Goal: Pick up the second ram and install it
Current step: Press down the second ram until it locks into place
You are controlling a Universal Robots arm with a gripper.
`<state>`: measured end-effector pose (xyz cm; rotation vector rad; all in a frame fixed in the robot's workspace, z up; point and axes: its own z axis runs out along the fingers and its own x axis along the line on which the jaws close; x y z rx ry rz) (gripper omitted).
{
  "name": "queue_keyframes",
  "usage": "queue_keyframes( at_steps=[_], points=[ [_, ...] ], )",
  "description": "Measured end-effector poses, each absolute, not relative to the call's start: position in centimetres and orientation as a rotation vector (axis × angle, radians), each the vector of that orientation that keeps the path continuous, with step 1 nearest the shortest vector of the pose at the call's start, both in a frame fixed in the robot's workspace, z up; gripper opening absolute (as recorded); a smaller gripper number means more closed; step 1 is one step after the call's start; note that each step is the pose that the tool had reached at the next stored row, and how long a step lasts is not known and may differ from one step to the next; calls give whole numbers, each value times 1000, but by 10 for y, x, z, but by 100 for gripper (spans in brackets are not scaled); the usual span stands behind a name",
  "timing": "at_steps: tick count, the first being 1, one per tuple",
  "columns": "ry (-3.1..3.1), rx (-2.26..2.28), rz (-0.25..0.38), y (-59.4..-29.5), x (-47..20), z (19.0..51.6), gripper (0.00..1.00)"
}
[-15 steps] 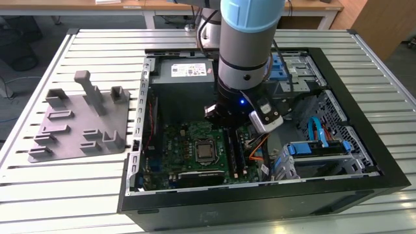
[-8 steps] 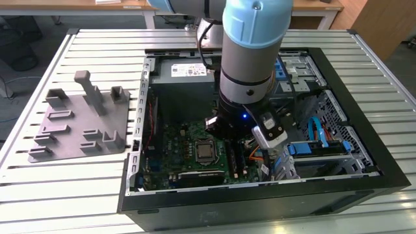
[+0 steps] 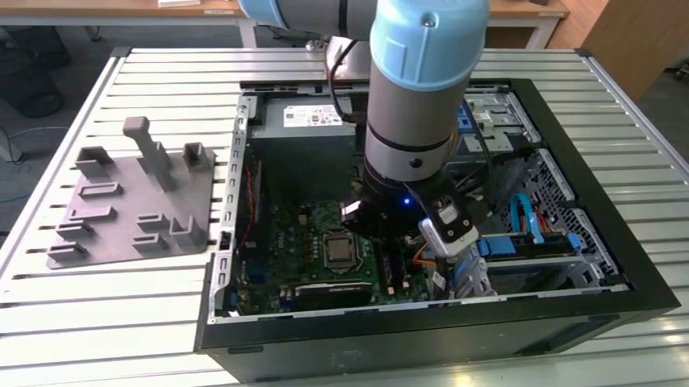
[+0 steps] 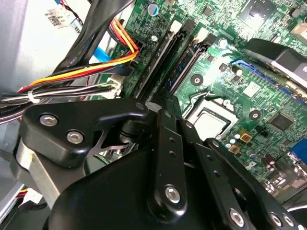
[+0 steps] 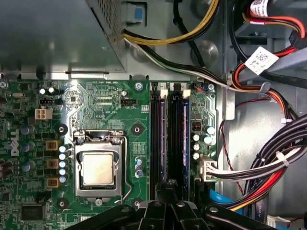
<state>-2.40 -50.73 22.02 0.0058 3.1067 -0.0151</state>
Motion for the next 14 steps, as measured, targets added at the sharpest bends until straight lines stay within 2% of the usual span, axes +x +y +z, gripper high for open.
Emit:
queue_keyframes(
  at_steps=[10, 14],
  points=[
    [3107, 6, -15, -511, -24, 217, 10],
    [3106, 6, -15, -511, -24, 228, 10]
  ],
)
